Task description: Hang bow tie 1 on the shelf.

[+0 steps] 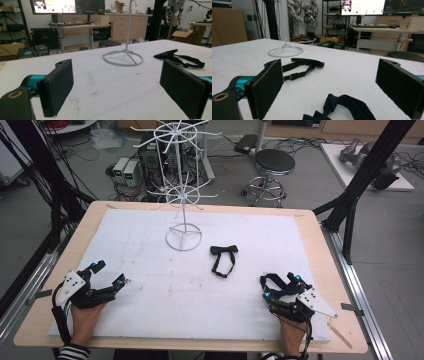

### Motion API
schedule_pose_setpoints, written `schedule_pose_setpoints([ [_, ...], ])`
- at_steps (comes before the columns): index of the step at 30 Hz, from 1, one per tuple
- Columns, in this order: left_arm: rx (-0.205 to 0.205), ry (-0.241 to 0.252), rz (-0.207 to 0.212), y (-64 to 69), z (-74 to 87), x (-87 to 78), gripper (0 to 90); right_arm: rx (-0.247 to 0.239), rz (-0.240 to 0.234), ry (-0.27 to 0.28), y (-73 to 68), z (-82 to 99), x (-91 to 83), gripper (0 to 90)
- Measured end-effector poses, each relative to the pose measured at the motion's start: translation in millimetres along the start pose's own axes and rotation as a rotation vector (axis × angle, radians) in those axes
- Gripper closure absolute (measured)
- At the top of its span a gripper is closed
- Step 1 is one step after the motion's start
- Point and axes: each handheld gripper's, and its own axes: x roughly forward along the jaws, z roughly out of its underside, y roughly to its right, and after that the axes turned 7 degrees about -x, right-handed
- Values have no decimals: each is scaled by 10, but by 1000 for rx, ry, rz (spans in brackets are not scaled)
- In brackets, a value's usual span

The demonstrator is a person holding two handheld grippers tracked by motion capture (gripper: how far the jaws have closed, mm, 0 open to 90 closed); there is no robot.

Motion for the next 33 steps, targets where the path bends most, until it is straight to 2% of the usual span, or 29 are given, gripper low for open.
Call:
schedule_pose_setpoints([
  [14,11,2,-3,8,2,-2,123,27,-9,-2,21,1,1,70],
  [23,9,-2,-1,7,0,0,123,25,-4,-1,32,0,4,71],
  [27,7,-2,-2,9,1,4,123,44,-12,-10,41,-8,13,71],
  [30,9,-3,-3,10,0,4,123,32,-12,-10,47,-14,12,70],
  [33,8,-3,-3,10,0,4,123,40,-16,-11,46,-42,-2,71],
])
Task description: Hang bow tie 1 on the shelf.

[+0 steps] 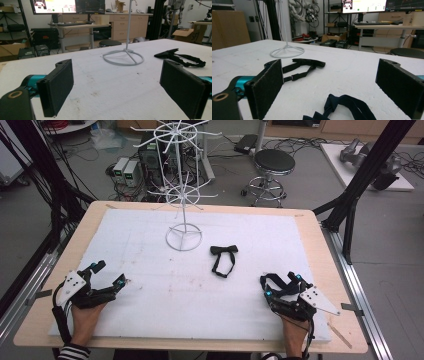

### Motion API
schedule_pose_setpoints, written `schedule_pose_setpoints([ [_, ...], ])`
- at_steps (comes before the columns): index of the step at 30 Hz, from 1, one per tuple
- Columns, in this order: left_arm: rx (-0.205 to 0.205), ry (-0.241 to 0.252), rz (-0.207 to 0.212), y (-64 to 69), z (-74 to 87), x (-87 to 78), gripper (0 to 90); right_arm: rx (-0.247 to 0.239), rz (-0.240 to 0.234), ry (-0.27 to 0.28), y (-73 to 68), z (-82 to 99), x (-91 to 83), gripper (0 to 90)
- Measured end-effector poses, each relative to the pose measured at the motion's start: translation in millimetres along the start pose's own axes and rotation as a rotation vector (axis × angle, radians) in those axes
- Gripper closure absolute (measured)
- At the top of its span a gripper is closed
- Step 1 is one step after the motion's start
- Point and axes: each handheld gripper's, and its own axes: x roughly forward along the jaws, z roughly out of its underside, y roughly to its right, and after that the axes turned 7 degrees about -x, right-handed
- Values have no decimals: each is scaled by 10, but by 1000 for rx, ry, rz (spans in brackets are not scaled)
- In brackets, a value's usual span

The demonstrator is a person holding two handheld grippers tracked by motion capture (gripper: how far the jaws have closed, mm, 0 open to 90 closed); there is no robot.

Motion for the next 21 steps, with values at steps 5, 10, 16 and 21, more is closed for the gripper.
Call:
schedule_pose_setpoints([
  [5,5,-1,0,2,0,0,123,6,-12,16,36,-77,-35,70],
  [10,3,-1,-1,1,0,0,123,7,-25,16,78,-140,-71,70],
  [16,1,-4,-2,-1,-2,2,123,6,-45,-11,137,-220,-75,70],
  [21,4,-5,-1,0,-1,3,123,-4,-60,-31,182,-290,-77,70],
])
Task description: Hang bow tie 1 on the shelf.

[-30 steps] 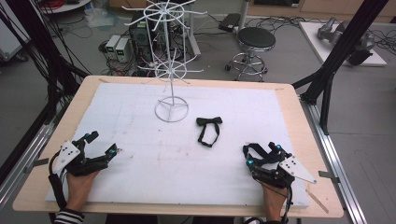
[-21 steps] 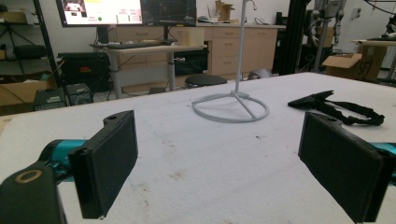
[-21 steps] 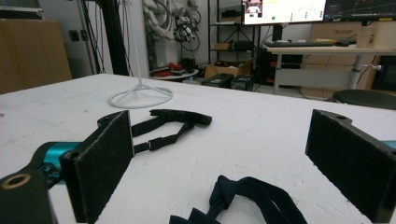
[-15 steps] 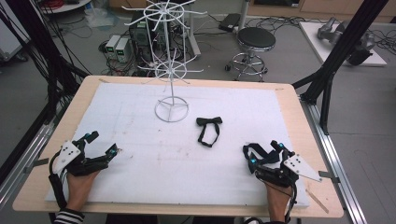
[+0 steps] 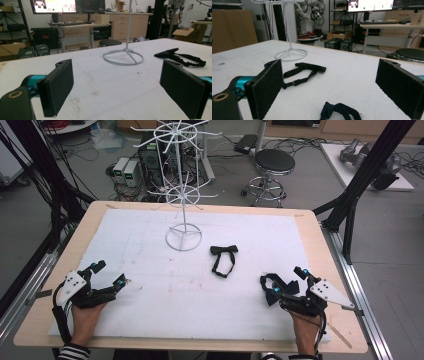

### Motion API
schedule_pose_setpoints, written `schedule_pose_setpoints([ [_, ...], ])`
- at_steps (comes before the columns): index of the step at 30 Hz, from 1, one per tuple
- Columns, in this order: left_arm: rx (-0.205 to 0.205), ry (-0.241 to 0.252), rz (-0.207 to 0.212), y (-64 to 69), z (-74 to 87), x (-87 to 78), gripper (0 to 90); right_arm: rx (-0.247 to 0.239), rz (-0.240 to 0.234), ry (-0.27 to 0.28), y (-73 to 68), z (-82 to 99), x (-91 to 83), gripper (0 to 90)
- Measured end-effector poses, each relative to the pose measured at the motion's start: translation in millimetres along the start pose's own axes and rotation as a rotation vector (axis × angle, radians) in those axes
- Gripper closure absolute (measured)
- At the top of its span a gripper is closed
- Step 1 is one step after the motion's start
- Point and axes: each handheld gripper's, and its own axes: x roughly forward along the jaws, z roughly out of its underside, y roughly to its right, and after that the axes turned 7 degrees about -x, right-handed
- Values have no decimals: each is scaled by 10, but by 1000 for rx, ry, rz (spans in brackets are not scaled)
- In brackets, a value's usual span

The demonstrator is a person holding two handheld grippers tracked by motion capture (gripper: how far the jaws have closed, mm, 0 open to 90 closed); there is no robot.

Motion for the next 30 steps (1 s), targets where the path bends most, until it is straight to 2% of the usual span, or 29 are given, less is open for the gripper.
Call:
schedule_pose_setpoints([
  [2,3,0,0,2,1,-1,123,-6,-13,-13,25,-37,-4,70],
  [5,3,0,0,1,1,-1,123,36,-41,-32,115,-115,-9,70],
  [7,0,1,-1,2,1,0,123,21,-44,-46,165,-169,-12,70],
  [13,4,0,-1,3,0,-1,123,35,-88,-68,254,-276,0,70],
  [20,4,0,-3,3,1,0,123,3,-137,-117,318,-388,33,70],
  [23,4,1,-3,6,1,1,123,-25,-169,-186,366,-435,70,70],
  [26,4,1,-3,5,1,1,123,-47,-185,-212,385,-454,88,70],
  [29,3,0,-5,6,1,1,123,-72,-238,-274,418,-485,125,70],
  [30,4,0,-6,5,1,0,123,-72,-238,-274,418,-485,125,70],
])
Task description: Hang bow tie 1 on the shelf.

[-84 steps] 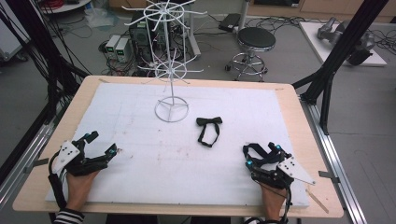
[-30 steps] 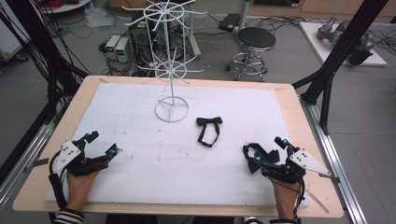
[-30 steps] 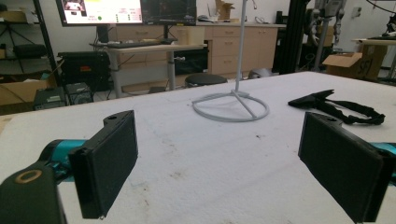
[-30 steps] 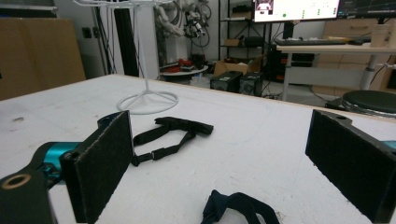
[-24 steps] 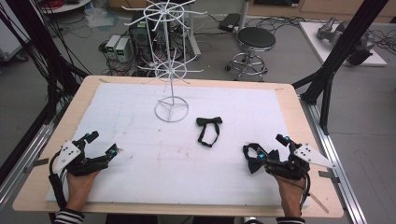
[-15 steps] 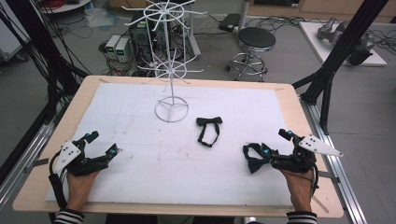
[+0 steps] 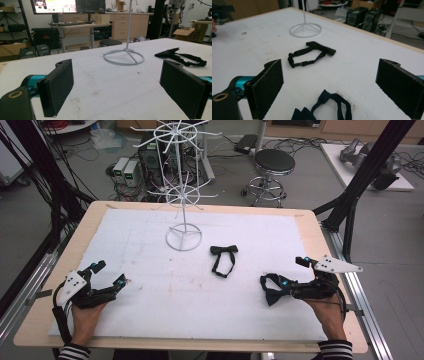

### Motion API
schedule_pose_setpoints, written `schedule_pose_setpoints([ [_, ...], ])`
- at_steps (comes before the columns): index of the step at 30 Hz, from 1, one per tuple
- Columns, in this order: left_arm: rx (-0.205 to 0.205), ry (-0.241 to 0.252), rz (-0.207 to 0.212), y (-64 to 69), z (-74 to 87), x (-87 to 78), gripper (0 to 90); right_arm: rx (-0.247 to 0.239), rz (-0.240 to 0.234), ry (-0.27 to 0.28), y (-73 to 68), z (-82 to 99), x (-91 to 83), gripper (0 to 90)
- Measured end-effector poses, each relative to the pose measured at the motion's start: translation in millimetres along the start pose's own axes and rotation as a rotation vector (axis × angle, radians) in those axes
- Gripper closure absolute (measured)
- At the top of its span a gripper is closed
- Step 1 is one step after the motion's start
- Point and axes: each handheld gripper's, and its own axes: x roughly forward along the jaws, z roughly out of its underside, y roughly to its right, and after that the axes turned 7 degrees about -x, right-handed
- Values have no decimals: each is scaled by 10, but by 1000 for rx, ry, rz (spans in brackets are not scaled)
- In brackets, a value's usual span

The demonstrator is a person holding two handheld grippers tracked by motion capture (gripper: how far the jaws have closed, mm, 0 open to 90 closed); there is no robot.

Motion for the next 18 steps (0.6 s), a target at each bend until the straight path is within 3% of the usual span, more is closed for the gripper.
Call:
schedule_pose_setpoints([
  [8,0,1,-3,1,0,0,123,-47,-61,-83,71,-59,30,70],
  [12,2,-1,-3,2,0,0,123,-72,-116,-130,134,-102,25,70],
  [18,0,0,-2,1,0,-1,123,-118,-143,-186,158,-114,45,70],
])
